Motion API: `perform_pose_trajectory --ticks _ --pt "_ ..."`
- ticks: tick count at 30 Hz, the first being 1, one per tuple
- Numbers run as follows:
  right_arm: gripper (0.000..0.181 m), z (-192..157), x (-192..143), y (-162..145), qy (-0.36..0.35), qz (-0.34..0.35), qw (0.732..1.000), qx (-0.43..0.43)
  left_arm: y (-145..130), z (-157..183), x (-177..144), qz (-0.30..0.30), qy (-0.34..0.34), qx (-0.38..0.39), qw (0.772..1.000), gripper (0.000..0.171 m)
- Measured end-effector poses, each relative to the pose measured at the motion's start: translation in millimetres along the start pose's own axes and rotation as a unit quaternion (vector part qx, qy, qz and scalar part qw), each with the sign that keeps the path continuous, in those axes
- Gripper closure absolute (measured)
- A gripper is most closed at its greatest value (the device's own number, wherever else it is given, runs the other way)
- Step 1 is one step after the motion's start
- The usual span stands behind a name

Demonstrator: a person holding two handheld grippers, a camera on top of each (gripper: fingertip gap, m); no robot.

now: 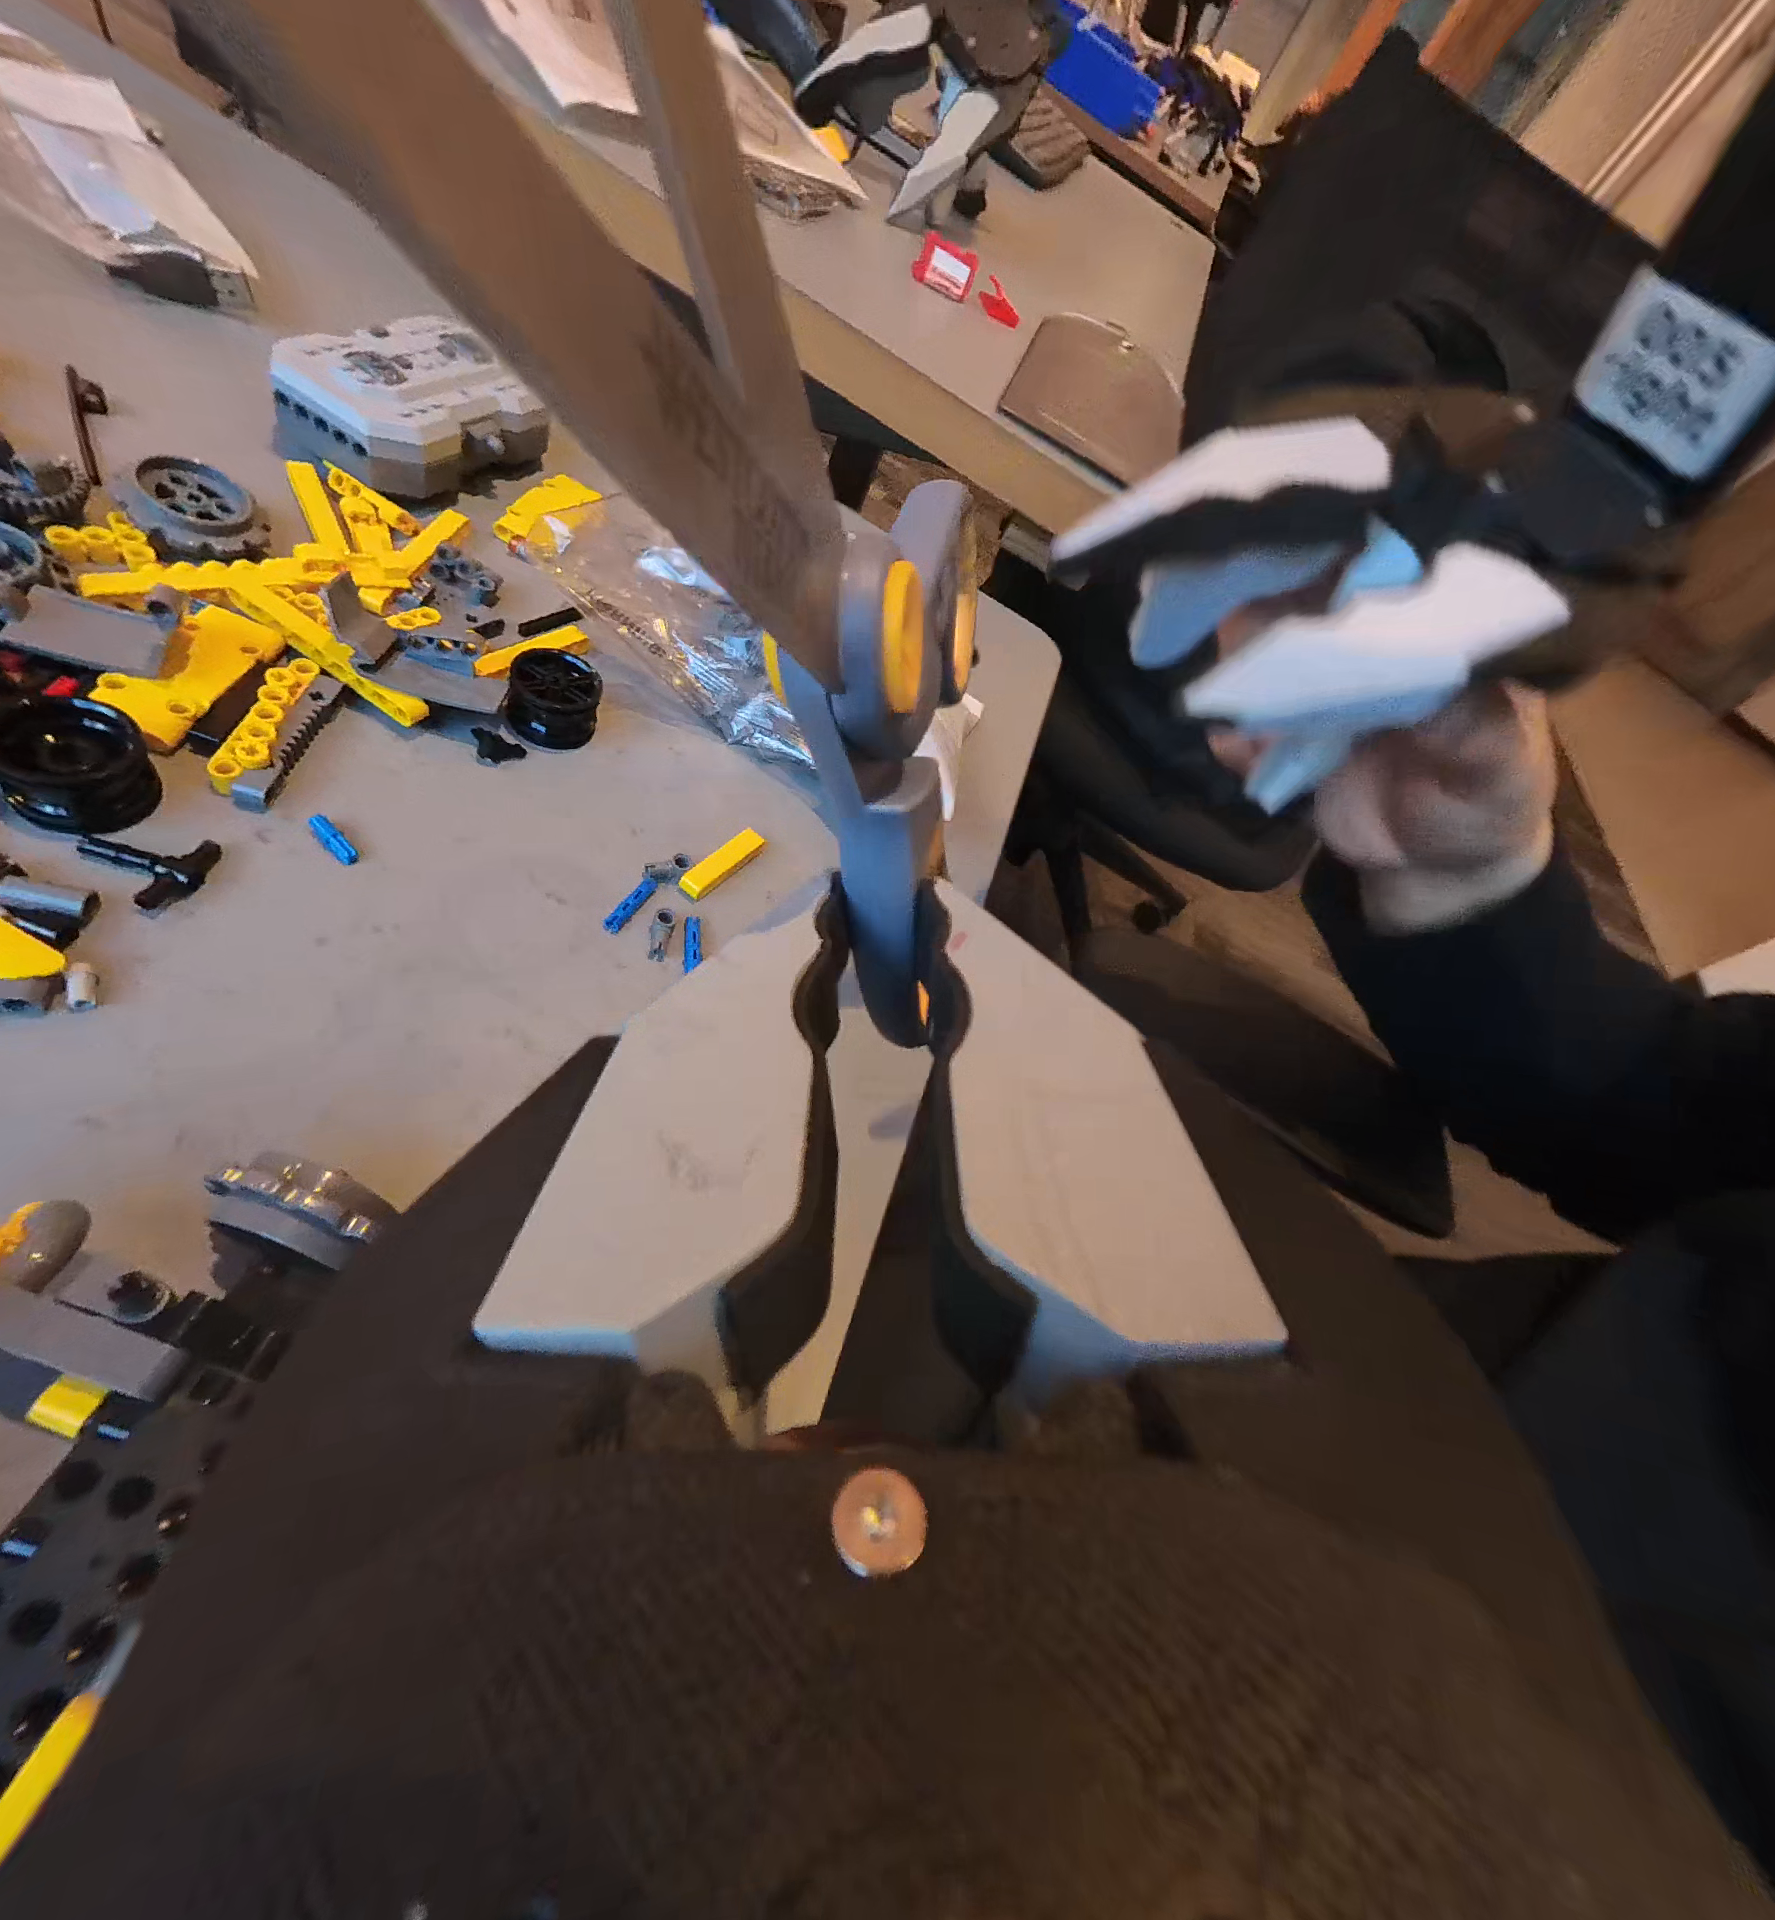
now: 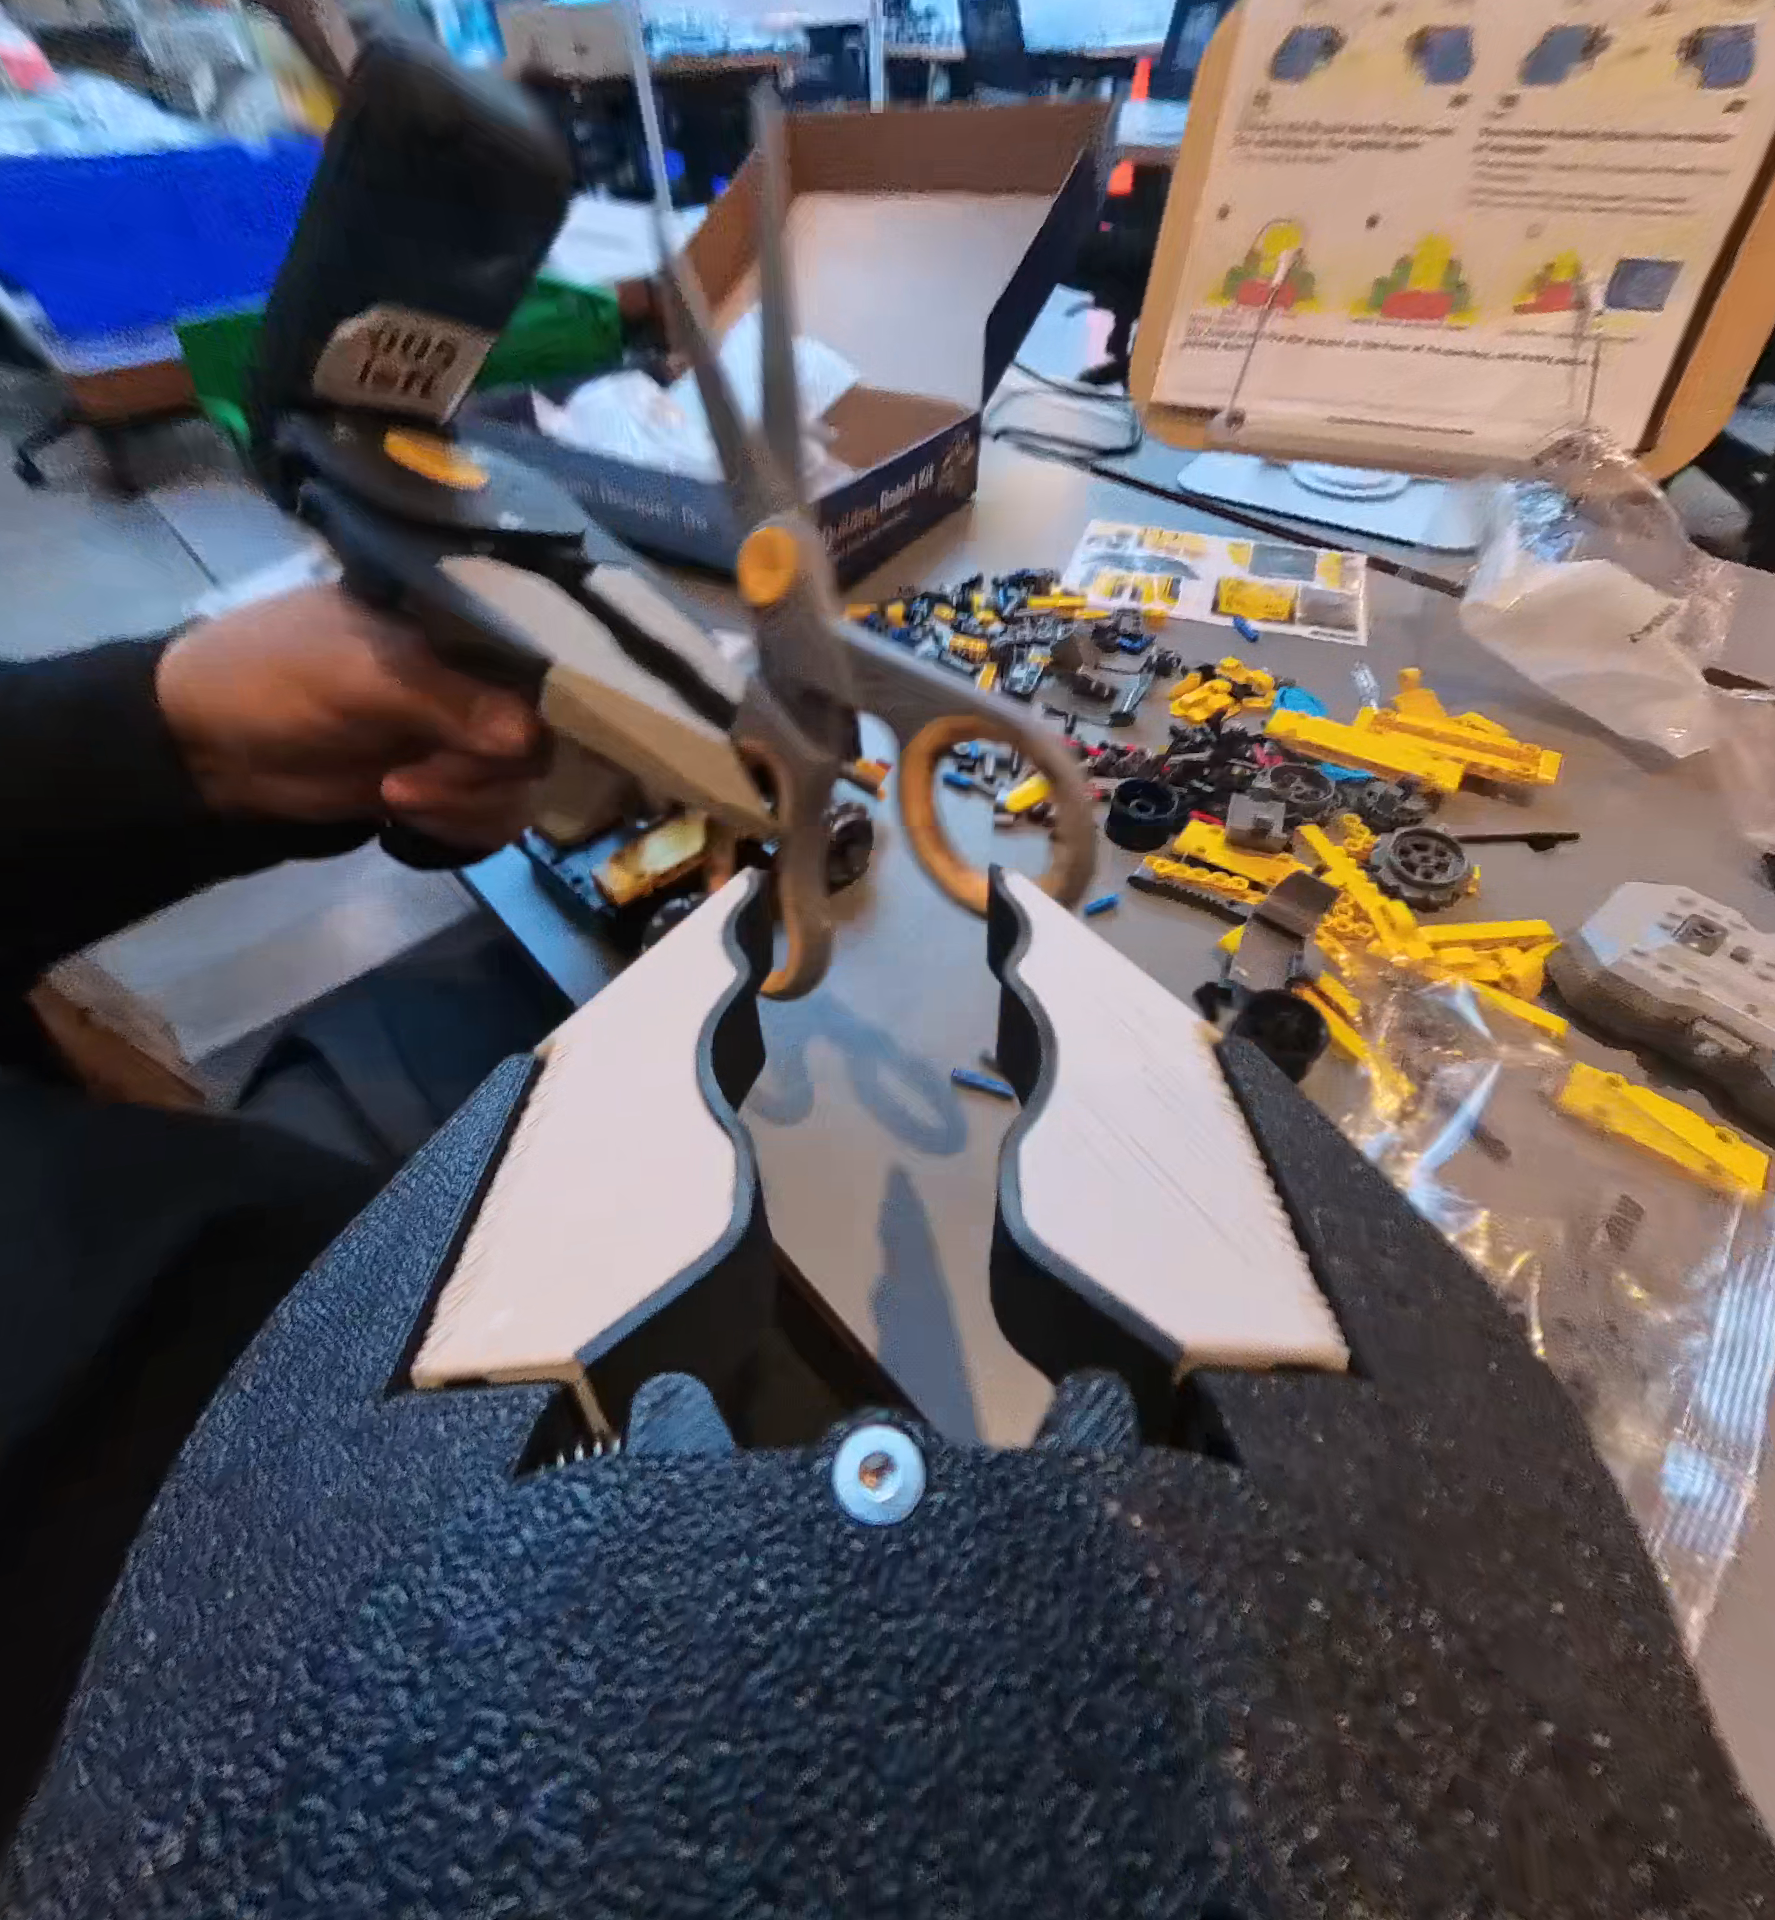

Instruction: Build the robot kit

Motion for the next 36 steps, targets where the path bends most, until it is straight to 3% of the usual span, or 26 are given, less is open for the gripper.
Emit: perform_pose_trajectory --ticks 3,6,9,14,18,25,30,32,36 --pt "0.125 -14 14 -14 -0.08 -0.022 0.993 -0.08 -3 0 9 -0.002 -0.004 -0.027 1.0 0.163" --pt "0.12 -13 28 -21 -0.163 -0.039 0.972 -0.167 -4 5 15 -0.001 -0.014 -0.036 0.999 0.163" --pt "0.121 -15 41 -28 -0.156 -0.066 0.966 -0.194 -5 7 15 0.0 -0.005 -0.039 0.999 0.162" --pt "0.108 -17 49 -32 -0.105 -0.071 0.98 -0.151 -1 6 13 0.034 -0.019 -0.075 0.996 0.163" --pt "0.108 -4 52 -35 -0.127 -0.067 0.982 -0.122 -1 17 23 0.045 -0.045 -0.087 0.994 0.163" --pt "0.139 -4 47 -37 -0.1 -0.044 0.987 -0.113 1 20 22 0.059 -0.03 -0.05 0.997 0.154" --pt "0.144 -4 47 -44 -0.126 -0.064 0.978 -0.154 26 6 6 0.109 -0.026 -0.057 0.992 0.148" --pt "0.144 -3 46 -45 -0.152 -0.064 0.97 -0.179 28 5 7 0.116 -0.034 -0.063 0.991 0.171" --pt "0.134 6 49 -50 -0.238 -0.085 0.934 -0.252 22 4 22 0.125 -0.052 -0.138 0.981 0.171"
Point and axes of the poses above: each gripper's, where its closed fingertips meet, x out along the fingers, y out of its top, z = x × y across the jaws, the point moved 7 cm from there along -x, back along the fingers, and after that the axes turned 9 degrees about x, right-handed, at the moved point
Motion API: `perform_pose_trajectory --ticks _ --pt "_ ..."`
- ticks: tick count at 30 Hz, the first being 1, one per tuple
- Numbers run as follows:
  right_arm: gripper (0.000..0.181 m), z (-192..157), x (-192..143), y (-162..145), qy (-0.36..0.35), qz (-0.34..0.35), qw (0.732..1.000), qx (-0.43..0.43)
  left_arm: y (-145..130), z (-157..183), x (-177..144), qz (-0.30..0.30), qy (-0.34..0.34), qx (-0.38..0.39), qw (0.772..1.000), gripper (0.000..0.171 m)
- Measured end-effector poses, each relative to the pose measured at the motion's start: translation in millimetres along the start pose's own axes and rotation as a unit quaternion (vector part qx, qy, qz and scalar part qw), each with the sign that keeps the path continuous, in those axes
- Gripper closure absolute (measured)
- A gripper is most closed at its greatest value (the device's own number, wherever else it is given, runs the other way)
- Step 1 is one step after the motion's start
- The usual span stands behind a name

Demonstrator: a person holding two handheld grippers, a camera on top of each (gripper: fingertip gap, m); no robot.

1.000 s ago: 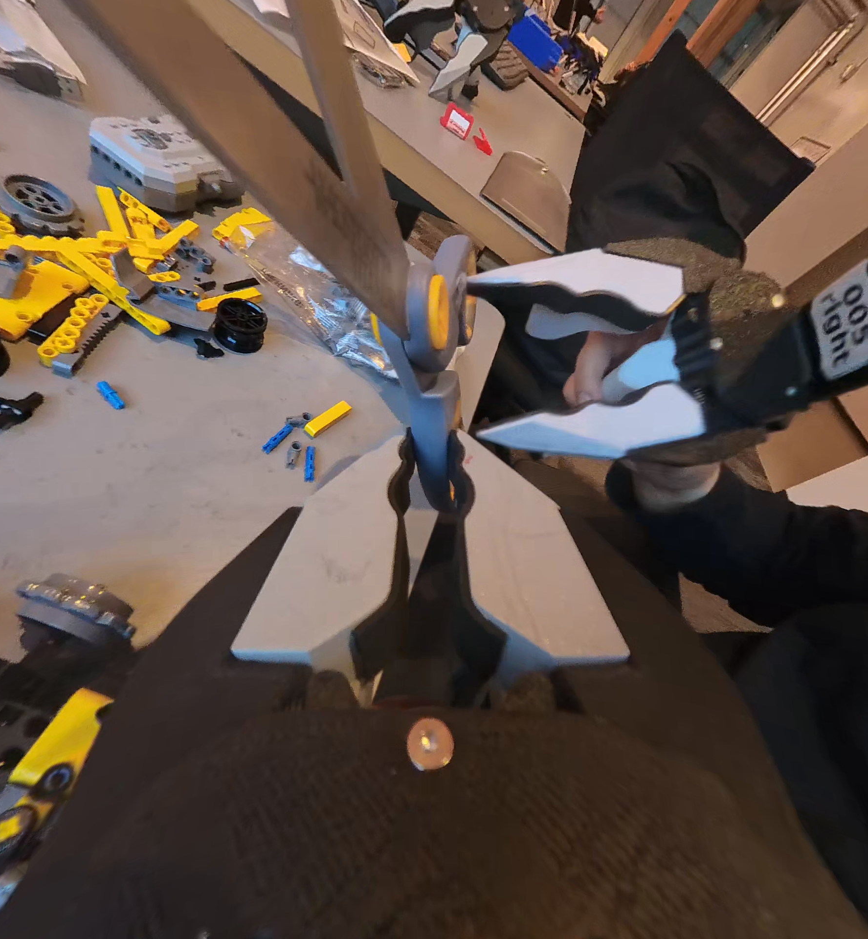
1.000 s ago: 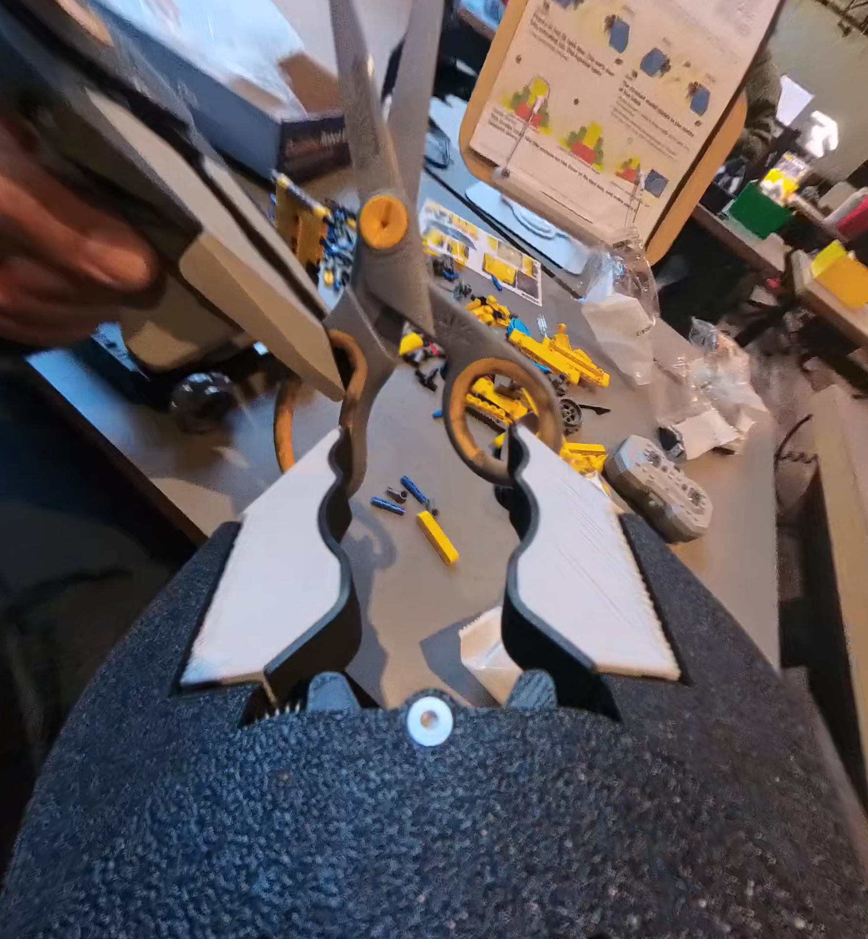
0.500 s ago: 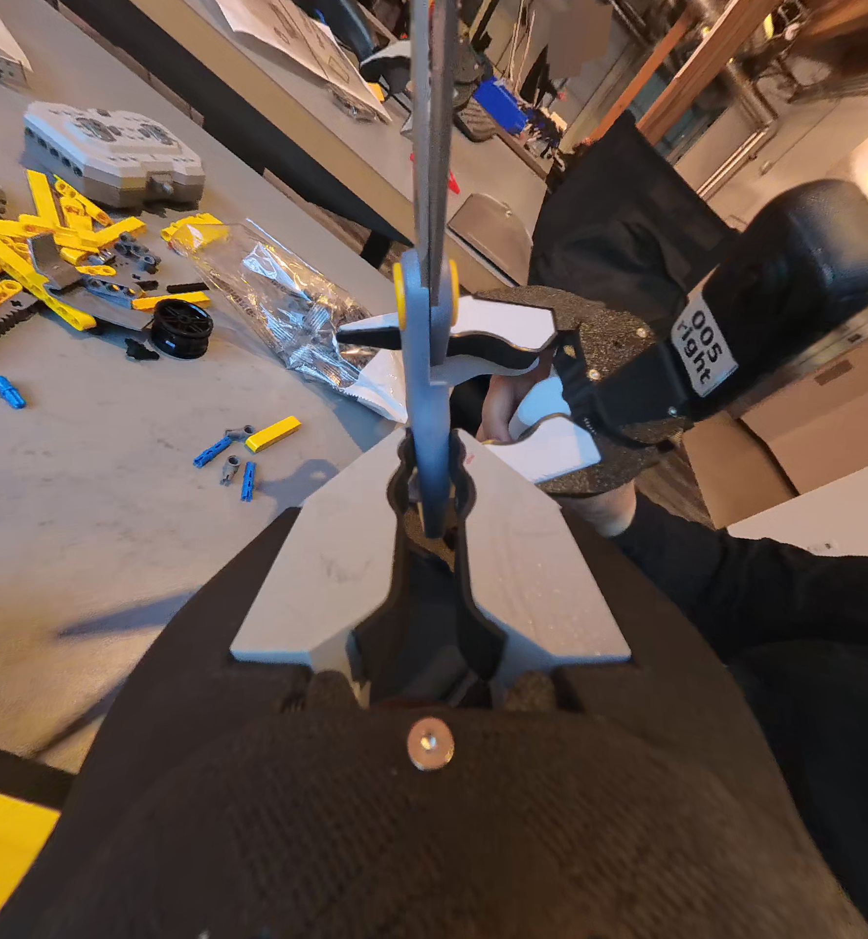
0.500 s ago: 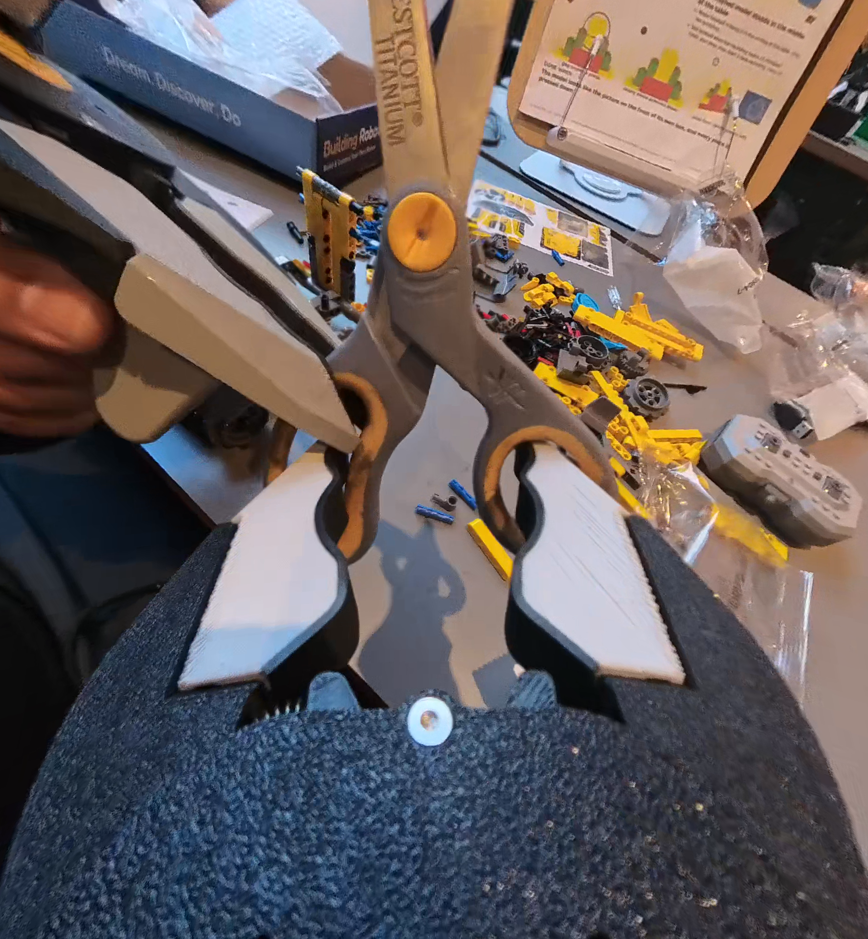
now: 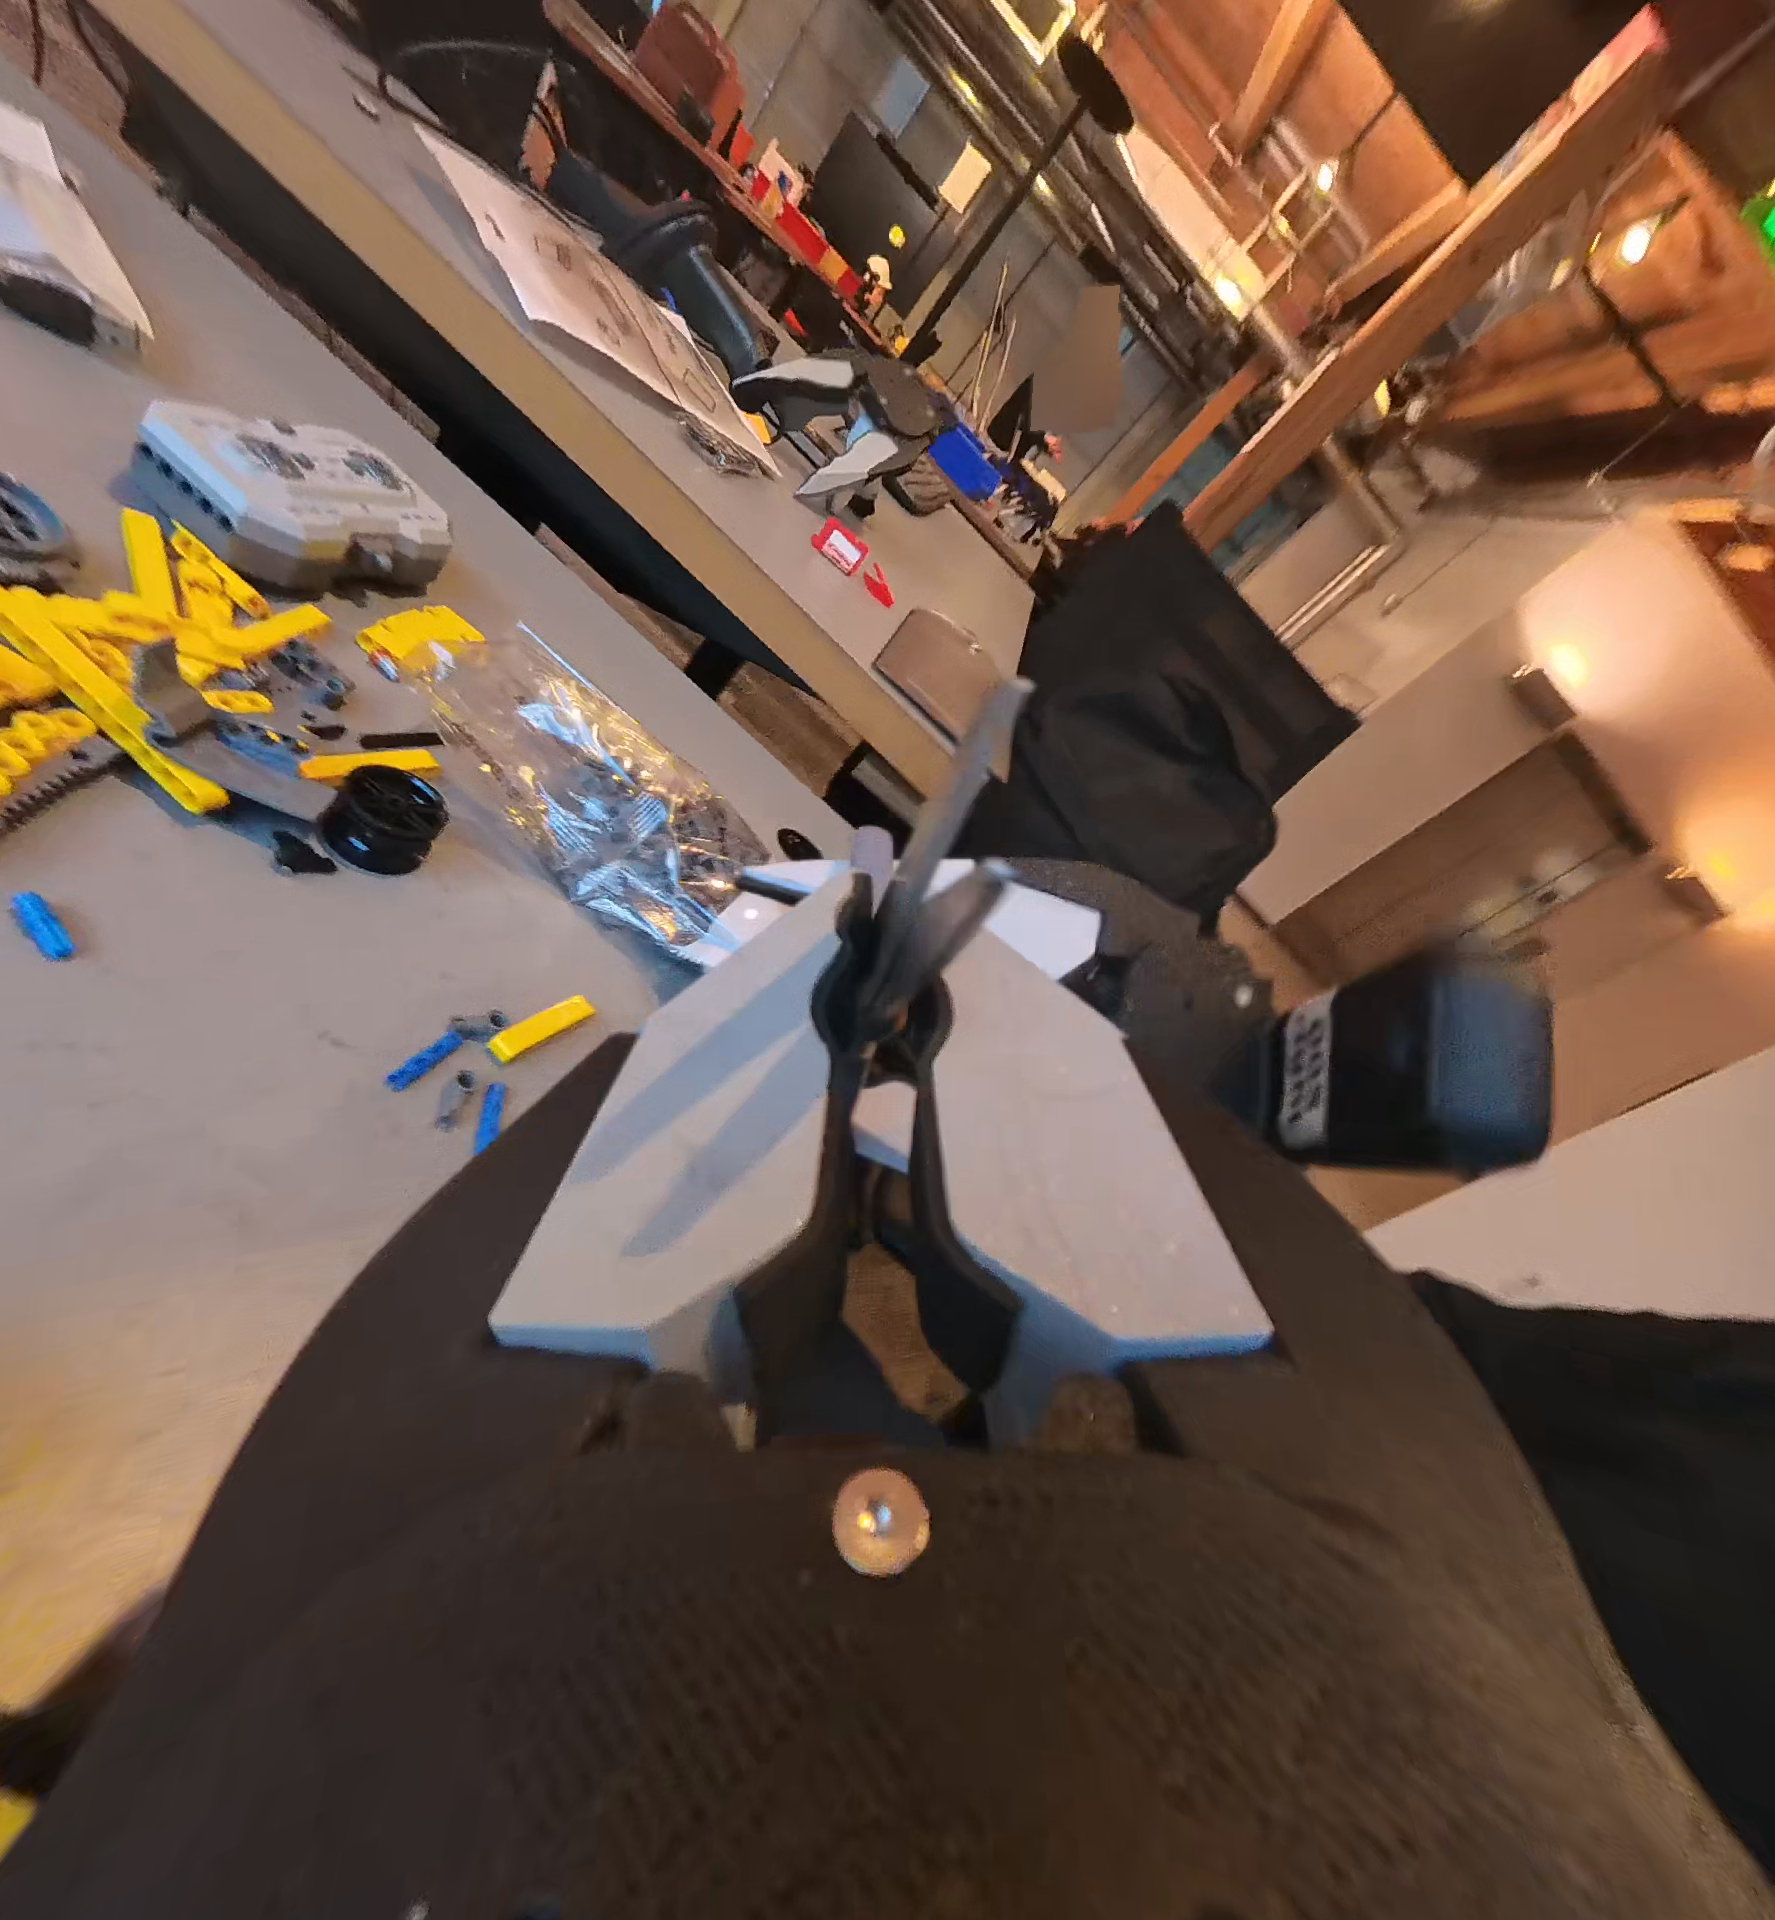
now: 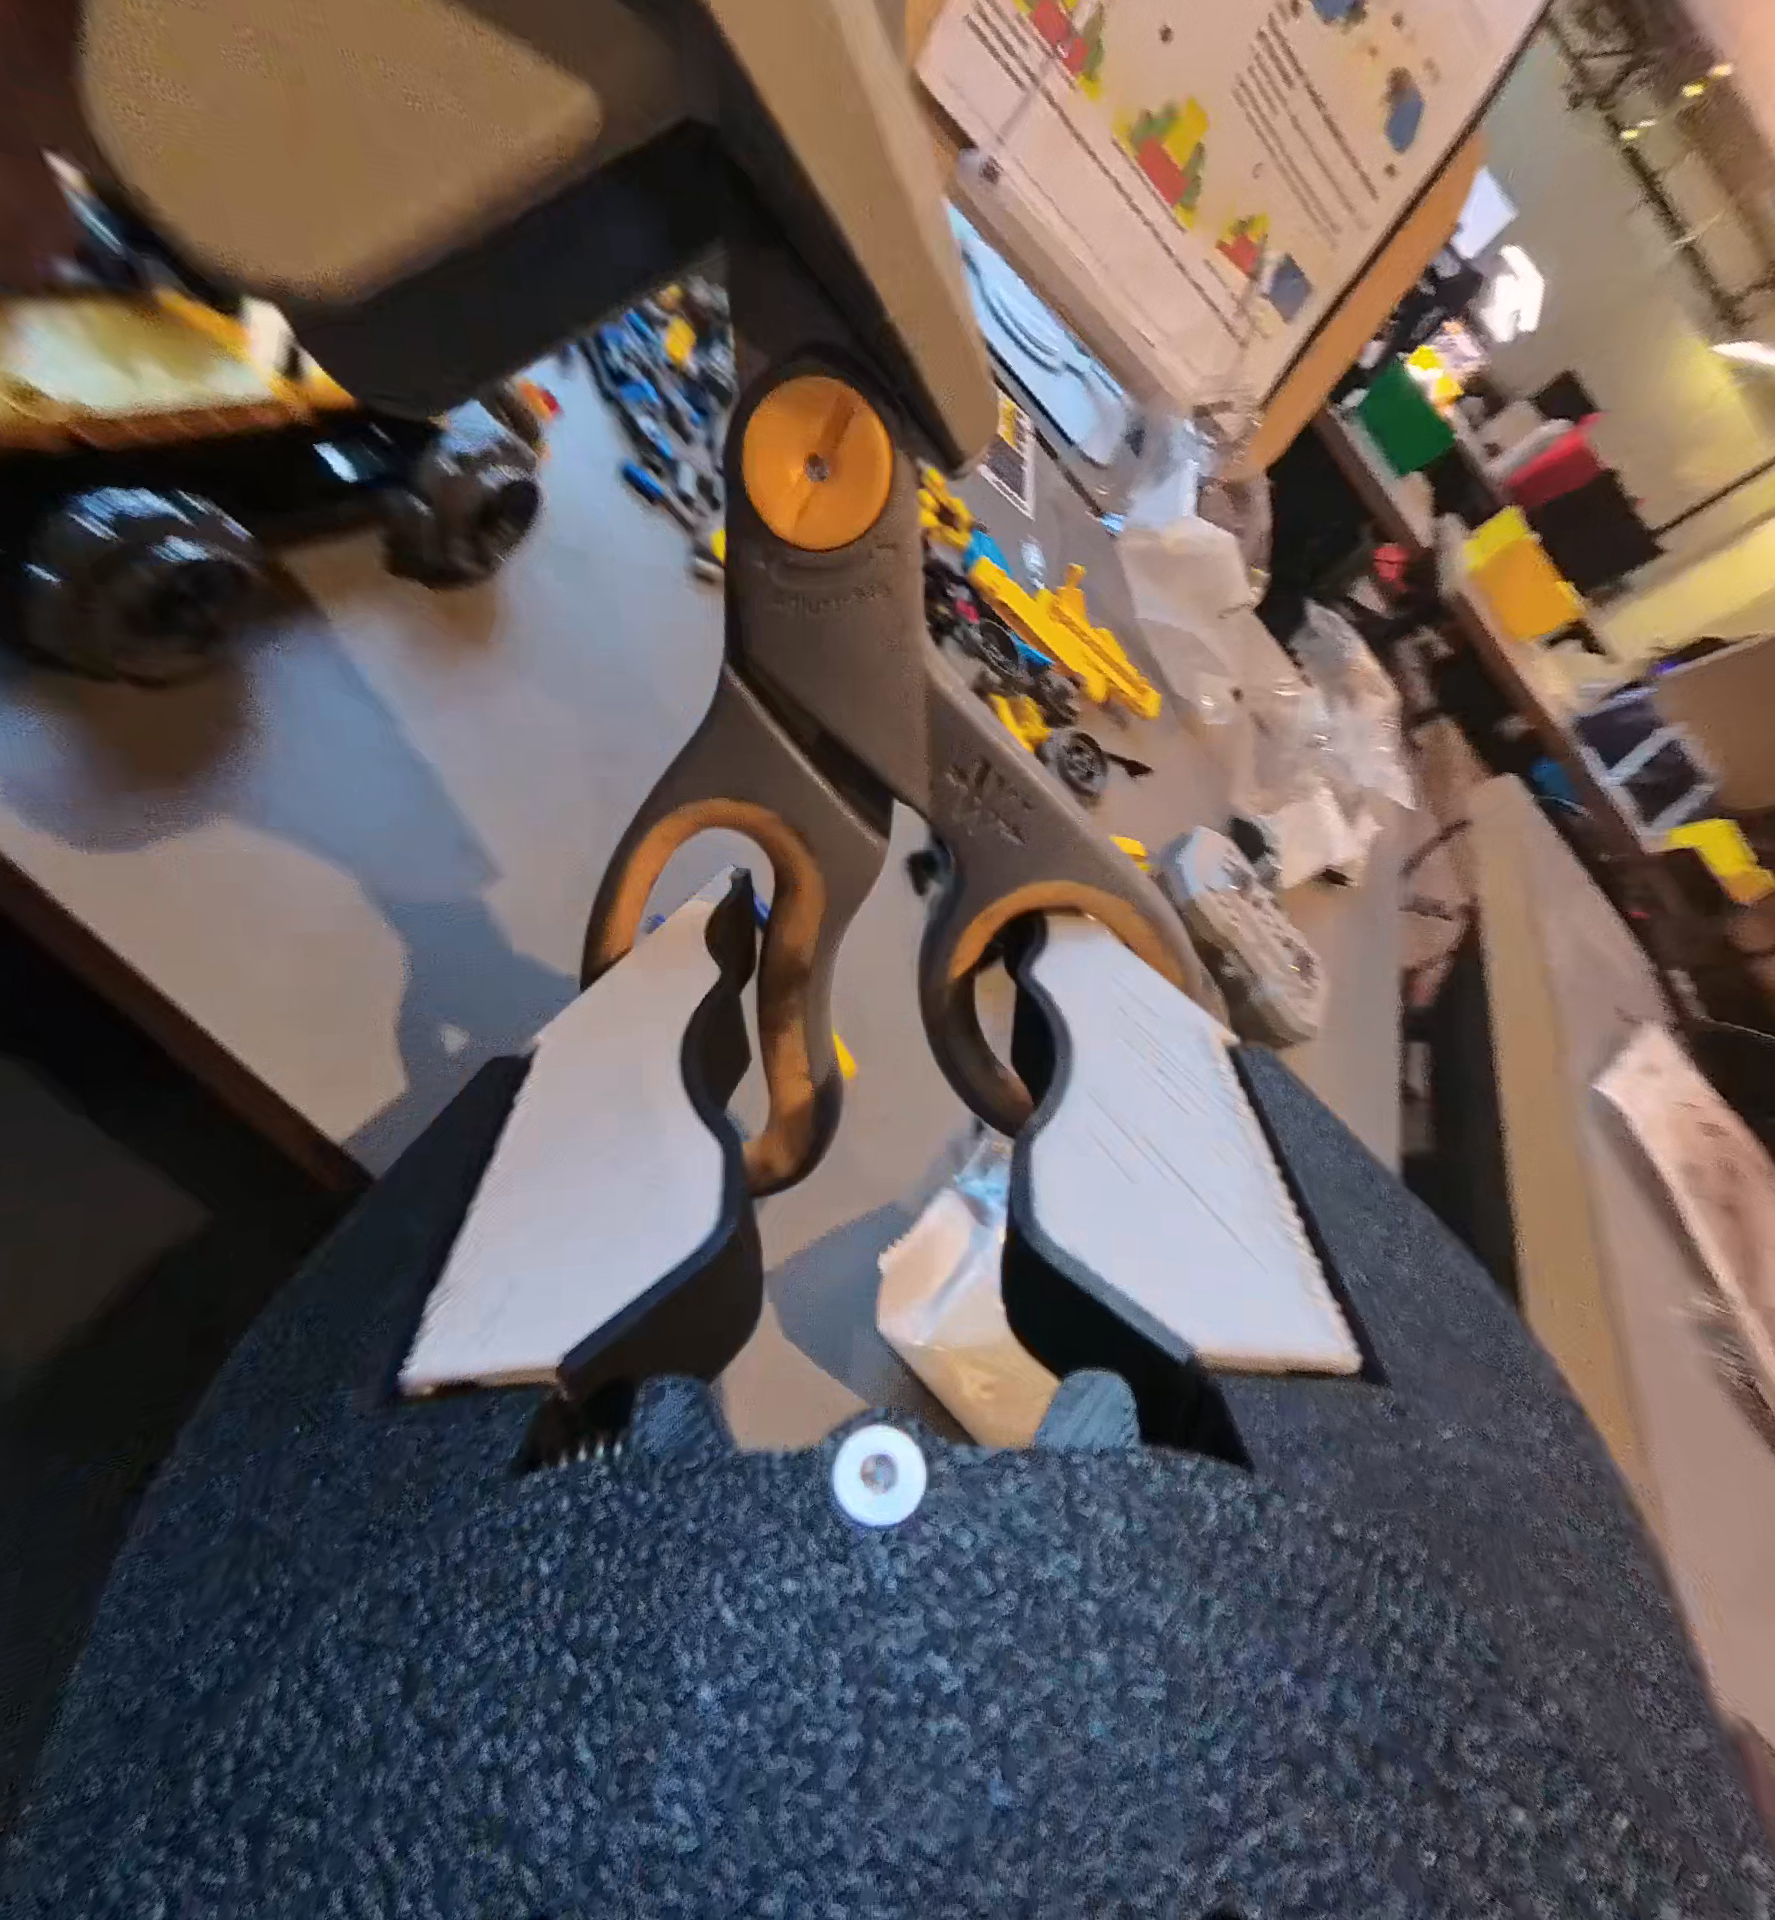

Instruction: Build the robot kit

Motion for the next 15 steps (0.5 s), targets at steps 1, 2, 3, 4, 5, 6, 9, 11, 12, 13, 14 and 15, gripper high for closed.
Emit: perform_pose_trajectory --ticks 1,2,3,4,5,6,9,11,12,13,14,15 --pt "0.135 2 1 -3 -0.018 -0.005 1.0 -0.011 -1 -1 4 0.004 -0.004 -0.023 1.0 0.171" --pt "0.135 5 0 -5 -0.029 -0.005 0.999 -0.015 -1 -2 8 0.007 -0.01 -0.042 0.999 0.171" --pt "0.136 9 -2 -7 -0.037 -0.003 0.999 -0.013 0 -2 13 0.007 -0.017 -0.056 0.998 0.17" --pt "0.139 15 -5 -9 -0.041 -0.001 0.999 -0.008 1 1 19 0.005 -0.022 -0.062 0.998 0.17" --pt "0.141 22 -10 -10 -0.042 0.004 0.999 0.002 4 5 26 0.001 -0.027 -0.057 0.998 0.17" --pt "0.145 31 -17 -12 -0.043 0.014 0.999 0.019 9 11 33 -0.005 -0.036 -0.044 0.998 0.169" --pt "0.145 63 -44 -19 -0.033 0.053 0.993 0.1 26 42 59 -0.038 -0.082 0.029 0.995 0.161" --pt "0.147 85 -64 -30 -0.05 0.067 0.988 0.132 37 56 71 -0.031 -0.093 0.091 0.991 0.16" --pt "0.147 95 -75 -36 -0.063 0.073 0.985 0.143 39 59 77 -0.036 -0.09 0.12 0.988 0.154" --pt "0.147 103 -84 -44 -0.072 0.078 0.982 0.159 38 59 82 -0.049 -0.083 0.143 0.985 0.15" --pt "0.147 110 -93 -53 -0.074 0.08 0.978 0.18 35 57 86 -0.067 -0.075 0.165 0.981 0.145" --pt "0.147 115 -100 -62 -0.071 0.079 0.974 0.201 28 50 91 -0.096 -0.055 0.188 0.976 0.141"
Point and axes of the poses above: each gripper's, where its closed fingertips meet, x out along the fingers, y out of its top, z = x × y across the jaws, the point moved 7 cm from there along -x, back along the fingers, and after that the axes turned 9 degrees about x, right-handed, at the moved point
